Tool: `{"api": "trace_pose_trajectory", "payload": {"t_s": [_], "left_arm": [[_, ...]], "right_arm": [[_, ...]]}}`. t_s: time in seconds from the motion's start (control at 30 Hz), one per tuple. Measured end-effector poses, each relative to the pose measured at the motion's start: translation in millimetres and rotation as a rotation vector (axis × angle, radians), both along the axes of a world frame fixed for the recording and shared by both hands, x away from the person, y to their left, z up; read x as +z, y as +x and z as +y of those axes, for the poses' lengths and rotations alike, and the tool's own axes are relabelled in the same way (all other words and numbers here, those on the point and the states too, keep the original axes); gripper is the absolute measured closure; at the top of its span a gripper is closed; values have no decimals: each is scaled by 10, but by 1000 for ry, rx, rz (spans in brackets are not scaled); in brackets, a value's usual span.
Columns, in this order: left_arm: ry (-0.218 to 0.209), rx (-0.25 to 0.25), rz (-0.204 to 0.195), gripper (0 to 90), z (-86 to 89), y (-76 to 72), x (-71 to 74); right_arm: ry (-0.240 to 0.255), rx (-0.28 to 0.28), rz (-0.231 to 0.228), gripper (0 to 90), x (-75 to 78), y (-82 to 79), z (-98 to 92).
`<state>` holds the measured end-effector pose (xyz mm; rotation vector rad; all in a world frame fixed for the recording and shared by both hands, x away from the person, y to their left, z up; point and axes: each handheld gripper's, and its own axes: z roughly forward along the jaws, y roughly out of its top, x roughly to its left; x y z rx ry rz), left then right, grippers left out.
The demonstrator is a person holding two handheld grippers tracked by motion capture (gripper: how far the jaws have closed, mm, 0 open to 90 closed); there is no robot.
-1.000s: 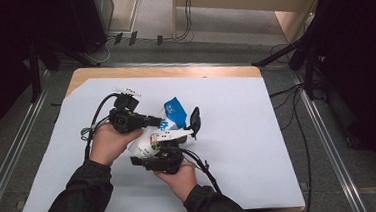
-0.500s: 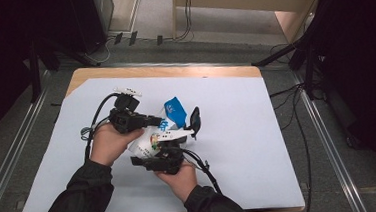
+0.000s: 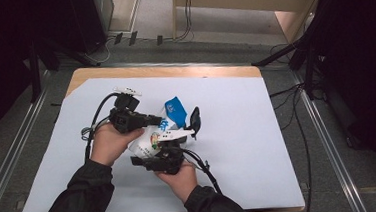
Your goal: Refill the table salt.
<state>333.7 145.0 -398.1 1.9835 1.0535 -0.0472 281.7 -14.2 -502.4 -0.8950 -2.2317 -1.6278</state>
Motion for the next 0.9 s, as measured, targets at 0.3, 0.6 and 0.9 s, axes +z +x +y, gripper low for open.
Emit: {"api": "trace_pose_trajectory", "payload": {"t_s": [0.3, 0.6, 0.9], "left_arm": [[-1, -2, -10, 896, -6, -5, 18], [0, 1, -27, 896, 1, -28, 44], [2, 2, -25, 895, 7, -26, 38]], "right_arm": [[-2, -6, -12, 609, 17, -4, -7], [1, -8, -8, 616, 44, -8, 3], [-2, -2, -7, 617, 44, -1, 7]]}}
